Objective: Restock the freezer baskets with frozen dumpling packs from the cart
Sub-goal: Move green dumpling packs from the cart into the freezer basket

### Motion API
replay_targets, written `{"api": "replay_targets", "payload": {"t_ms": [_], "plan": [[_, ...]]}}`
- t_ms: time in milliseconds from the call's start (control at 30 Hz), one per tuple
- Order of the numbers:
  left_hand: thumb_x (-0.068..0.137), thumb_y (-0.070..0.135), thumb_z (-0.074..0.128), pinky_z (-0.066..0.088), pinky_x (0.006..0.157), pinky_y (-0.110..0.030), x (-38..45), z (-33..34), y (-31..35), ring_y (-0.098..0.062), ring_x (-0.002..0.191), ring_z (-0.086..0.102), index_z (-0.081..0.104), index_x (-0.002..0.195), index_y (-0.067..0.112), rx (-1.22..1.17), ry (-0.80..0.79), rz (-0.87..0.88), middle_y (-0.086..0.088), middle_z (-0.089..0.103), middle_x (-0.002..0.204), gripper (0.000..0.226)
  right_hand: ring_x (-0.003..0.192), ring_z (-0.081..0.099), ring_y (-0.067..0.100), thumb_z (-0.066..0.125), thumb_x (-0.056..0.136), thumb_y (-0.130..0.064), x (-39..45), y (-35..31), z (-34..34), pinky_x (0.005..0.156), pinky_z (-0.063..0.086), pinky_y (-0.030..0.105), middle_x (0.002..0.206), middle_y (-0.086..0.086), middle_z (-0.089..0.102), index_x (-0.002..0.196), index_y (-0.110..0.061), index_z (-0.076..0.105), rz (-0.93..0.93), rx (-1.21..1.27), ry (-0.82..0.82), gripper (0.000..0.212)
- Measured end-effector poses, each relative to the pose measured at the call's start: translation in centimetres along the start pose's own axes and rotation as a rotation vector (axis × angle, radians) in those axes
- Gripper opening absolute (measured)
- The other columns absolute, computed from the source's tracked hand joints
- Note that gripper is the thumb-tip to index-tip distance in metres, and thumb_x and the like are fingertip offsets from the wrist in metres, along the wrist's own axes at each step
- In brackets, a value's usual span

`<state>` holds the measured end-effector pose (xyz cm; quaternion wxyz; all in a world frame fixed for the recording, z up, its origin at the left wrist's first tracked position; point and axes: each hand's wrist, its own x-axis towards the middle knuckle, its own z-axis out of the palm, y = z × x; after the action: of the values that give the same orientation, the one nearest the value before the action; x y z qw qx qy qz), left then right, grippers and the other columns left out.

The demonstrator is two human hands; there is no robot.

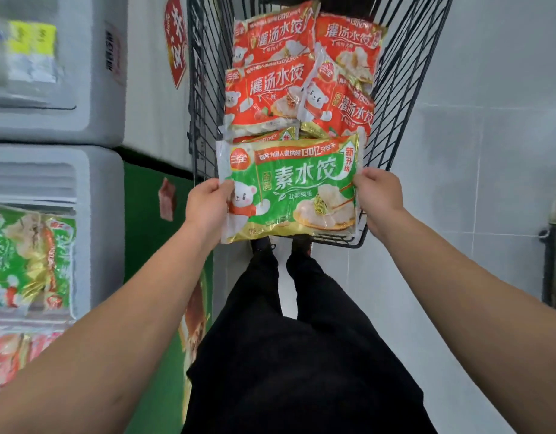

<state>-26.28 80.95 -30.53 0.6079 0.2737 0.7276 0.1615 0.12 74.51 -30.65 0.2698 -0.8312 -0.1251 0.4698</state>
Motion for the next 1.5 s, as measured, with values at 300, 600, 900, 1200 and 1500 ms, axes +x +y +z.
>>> {"api": "replay_targets", "payload": {"t_ms": [300, 600, 900, 1200, 1500], "plan": [[0.082, 0.021, 0.070, 0.057, 0.084, -0.062, -6.8, -7.1, -0.7, -0.039, 0.089, 0.074, 0.071, 0.088, -0.003, -0.280, 0.213, 0.087, -0.020, 0.076, 0.092, 0.025, 0.090, 0.062, 0.020, 0.052, 0.097, -0.006, -4.2, -7.3, 2.7, 0.090, 0.050, 0.036, 0.108, 0.013, 0.068, 0.094, -0.008, 0.070, -0.268, -0.090, -0.227, 0.018], [0.086, 0.009, 0.067, 0.056, 0.085, -0.063, -13.3, -17.3, -4.6, -0.040, 0.094, 0.073, 0.067, 0.079, -0.004, -0.615, 0.412, 0.174, -0.028, 0.073, 0.097, 0.014, 0.101, 0.067, 0.040, 0.054, 0.087, -0.010, -11.6, -11.7, 13.1, 0.091, 0.054, 0.057, 0.096, 0.020, 0.073, 0.078, -0.002, 0.069, -0.472, -0.297, -0.475, 0.019], [0.095, 0.011, 0.064, 0.058, 0.067, -0.031, -17.3, -29.4, -13.9, -0.015, 0.065, 0.071, 0.069, 0.076, 0.012, -0.767, 0.651, 0.137, -0.010, 0.074, 0.083, 0.020, 0.086, 0.072, 0.030, 0.056, 0.086, -0.007, -23.4, -9.7, 27.4, 0.085, 0.058, 0.051, 0.080, 0.008, 0.075, 0.067, -0.011, 0.071, -0.610, -0.461, -0.640, 0.026], [0.081, 0.026, 0.068, 0.058, 0.086, -0.048, -17.2, -39.2, -20.6, -0.032, 0.089, 0.072, 0.072, 0.079, 0.007, -0.875, 0.734, 0.051, -0.011, 0.076, 0.089, 0.020, 0.081, 0.071, 0.022, 0.056, 0.086, -0.014, -32.2, -8.1, 39.4, 0.068, 0.053, 0.036, 0.083, 0.005, 0.076, 0.069, -0.015, 0.072, -0.715, -0.609, -0.695, 0.024], [0.084, 0.022, 0.070, 0.049, 0.080, -0.039, -13.8, -45.8, -18.8, -0.025, 0.082, 0.065, 0.066, 0.094, 0.005, -0.987, 0.708, 0.008, -0.013, 0.064, 0.090, 0.020, 0.071, 0.060, 0.020, 0.053, 0.090, -0.004, -34.5, -11.9, 51.8, 0.066, 0.048, 0.036, 0.072, 0.001, 0.067, 0.066, -0.016, 0.064, -0.768, -0.716, -0.752, 0.028]]}}
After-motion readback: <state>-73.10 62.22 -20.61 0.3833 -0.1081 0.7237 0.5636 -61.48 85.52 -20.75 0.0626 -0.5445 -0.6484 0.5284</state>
